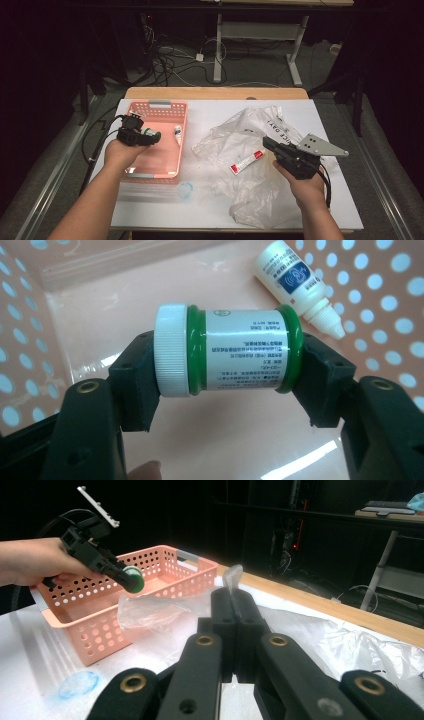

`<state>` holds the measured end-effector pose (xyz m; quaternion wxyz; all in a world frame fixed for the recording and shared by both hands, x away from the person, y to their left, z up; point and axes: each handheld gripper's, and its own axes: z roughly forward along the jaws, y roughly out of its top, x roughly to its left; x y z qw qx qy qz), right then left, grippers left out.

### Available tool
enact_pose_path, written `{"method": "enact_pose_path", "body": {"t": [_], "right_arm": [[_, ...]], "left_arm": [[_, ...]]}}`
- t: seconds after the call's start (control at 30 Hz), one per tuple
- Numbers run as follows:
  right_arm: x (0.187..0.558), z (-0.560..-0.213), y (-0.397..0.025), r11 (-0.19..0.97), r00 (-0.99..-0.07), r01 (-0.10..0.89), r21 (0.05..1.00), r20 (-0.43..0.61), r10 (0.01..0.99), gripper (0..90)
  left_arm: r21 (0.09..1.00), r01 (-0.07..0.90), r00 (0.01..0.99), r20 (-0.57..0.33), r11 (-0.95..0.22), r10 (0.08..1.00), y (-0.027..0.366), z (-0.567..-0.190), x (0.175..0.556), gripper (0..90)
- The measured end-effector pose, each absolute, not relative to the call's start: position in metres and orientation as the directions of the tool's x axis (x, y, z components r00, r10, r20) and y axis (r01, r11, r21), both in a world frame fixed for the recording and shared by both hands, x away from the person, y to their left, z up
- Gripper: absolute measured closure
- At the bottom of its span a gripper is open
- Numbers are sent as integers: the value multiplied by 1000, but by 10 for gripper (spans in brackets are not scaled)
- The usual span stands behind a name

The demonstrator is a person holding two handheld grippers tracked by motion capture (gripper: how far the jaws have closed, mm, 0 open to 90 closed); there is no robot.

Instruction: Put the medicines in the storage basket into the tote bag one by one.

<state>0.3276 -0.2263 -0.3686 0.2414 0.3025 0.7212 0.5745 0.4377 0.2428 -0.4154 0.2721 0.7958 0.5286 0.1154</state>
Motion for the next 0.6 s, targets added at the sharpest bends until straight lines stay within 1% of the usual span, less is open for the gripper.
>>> {"method": "enact_pose_path", "body": {"t": [0.33, 0.47, 0.6], "right_arm": [[327, -368, -226, 158, -700, 162, 974, 1, 714, 900], [327, -368, -227, 156, -699, 159, 975, 0, 715, 900], [326, -367, -227, 154, -697, 159, 975, 0, 717, 900]], "left_arm": [[558, 770, 433, -99, -310, 896, 248, -406, 419, 346], [553, 763, 447, -76, -335, 892, 246, -404, 411, 346], [567, 750, 460, -75, -341, 885, 245, -401, 400, 346]]}}
